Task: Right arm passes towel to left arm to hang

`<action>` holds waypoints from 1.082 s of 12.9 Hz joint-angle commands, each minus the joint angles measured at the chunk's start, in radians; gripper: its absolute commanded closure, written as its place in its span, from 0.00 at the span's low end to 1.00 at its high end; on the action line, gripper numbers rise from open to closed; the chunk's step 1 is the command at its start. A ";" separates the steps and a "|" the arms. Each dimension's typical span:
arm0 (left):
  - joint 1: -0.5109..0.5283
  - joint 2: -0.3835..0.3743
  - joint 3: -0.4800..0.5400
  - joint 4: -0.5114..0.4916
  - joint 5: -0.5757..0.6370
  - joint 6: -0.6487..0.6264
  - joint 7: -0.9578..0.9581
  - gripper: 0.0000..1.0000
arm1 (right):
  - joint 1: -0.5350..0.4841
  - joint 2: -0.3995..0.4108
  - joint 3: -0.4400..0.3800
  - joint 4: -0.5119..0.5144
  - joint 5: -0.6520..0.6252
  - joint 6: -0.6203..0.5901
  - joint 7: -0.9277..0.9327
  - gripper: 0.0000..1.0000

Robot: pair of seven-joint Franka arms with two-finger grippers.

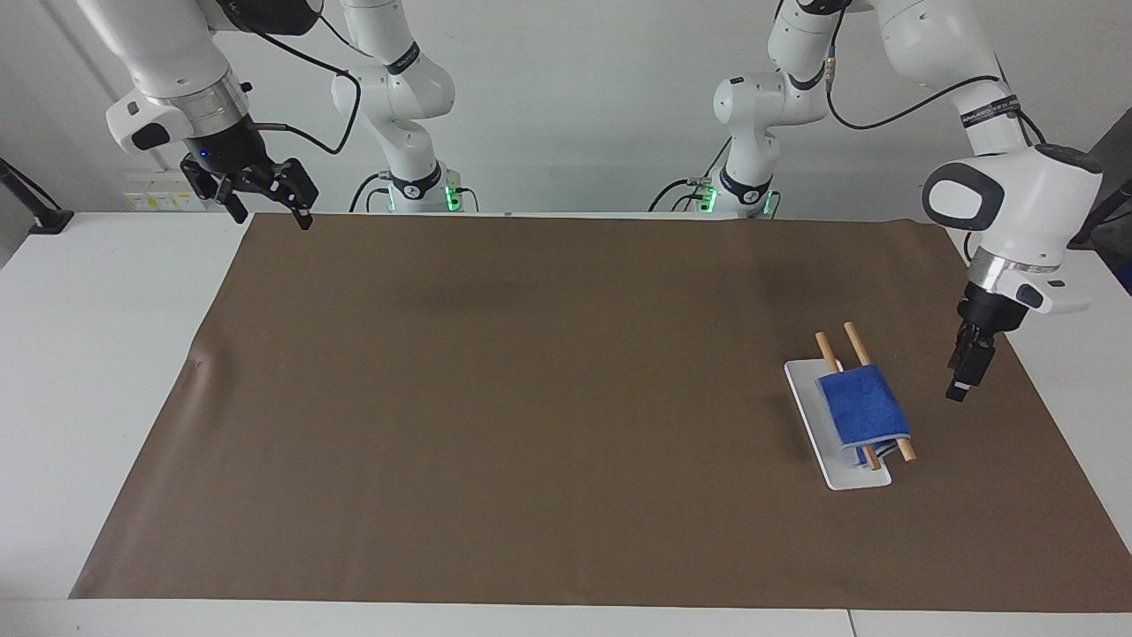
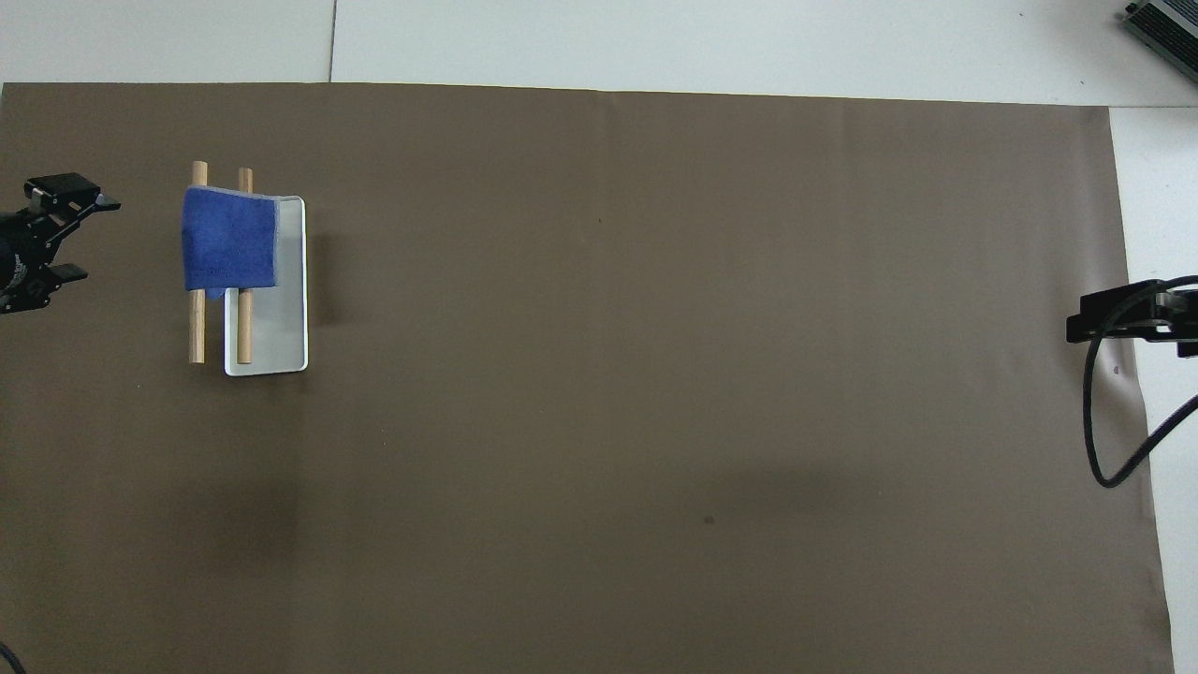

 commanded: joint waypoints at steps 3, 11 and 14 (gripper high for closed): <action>-0.013 -0.019 -0.024 -0.005 0.025 -0.014 -0.012 0.00 | -0.008 -0.024 0.005 -0.025 -0.010 -0.006 -0.023 0.00; -0.019 0.069 -0.102 0.367 0.267 -0.535 0.008 0.00 | -0.008 -0.024 0.005 -0.024 -0.010 -0.006 -0.023 0.00; -0.019 0.060 -0.177 0.447 0.326 -0.734 0.043 0.00 | -0.008 -0.024 0.005 -0.024 -0.010 -0.006 -0.023 0.00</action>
